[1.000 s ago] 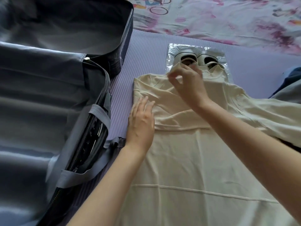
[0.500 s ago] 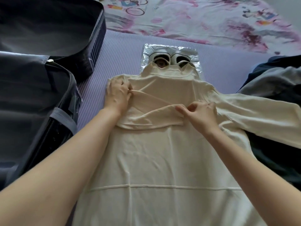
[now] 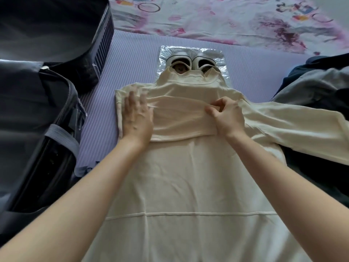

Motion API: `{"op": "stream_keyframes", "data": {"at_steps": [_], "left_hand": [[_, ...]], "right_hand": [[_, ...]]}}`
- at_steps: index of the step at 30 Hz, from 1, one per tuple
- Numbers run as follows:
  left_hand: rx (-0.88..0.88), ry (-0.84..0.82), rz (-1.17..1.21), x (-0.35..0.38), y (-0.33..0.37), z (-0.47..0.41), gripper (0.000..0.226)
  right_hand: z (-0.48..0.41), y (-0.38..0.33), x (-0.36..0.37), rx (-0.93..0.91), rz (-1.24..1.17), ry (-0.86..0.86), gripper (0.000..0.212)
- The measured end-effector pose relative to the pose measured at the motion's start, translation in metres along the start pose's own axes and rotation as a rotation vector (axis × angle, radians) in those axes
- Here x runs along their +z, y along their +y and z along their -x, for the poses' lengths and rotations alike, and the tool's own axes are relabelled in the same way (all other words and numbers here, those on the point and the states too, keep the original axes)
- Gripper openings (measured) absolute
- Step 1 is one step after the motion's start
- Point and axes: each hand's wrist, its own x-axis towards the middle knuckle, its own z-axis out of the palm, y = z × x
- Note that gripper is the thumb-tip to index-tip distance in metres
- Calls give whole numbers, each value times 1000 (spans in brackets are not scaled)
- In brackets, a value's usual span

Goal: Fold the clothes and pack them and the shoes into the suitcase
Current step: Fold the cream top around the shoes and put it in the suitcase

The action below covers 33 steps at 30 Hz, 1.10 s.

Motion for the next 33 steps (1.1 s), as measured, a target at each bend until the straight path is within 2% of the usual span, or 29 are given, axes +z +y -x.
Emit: {"op": "stream_keyframes", "data": {"at_steps": [3,6,9,11,13,16,18,20,23,28,30,33], "left_hand": [[111,-200,-13,14,3,28,58],[16,-309,-152,24,-9,31,65],[-69,-357,-185,21,-16,23,68],[-87,-381,-183,19,-16,21,69],[-90,-383,-182,18,-17,22,69],[-92,-391,-181,13,-19,24,70],[-96,-376,-157,6,-16,24,71],[-53,-321,-130,-4,-6,24,69],[35,-255,-29,-16,27,26,61],[137,-272,181,-15,100,46,48],[193,-278,241,-11,127,56,42],[257,-309,311,-4,157,73,37]], "right_hand": [[7,4,5,-61,-11,56,32],[24,12,5,-316,140,204,43],[49,24,8,-604,305,107,28],[58,36,13,-666,433,-11,36],[62,42,11,-572,496,-115,46],[64,47,5,-457,512,-248,49],[66,47,2,-457,502,-270,56],[69,43,-6,-386,374,-250,61],[72,49,-26,-312,225,-167,50],[86,78,-81,-267,162,21,34],[91,97,-114,-212,203,165,32],[95,129,-166,-92,406,362,33]]}}
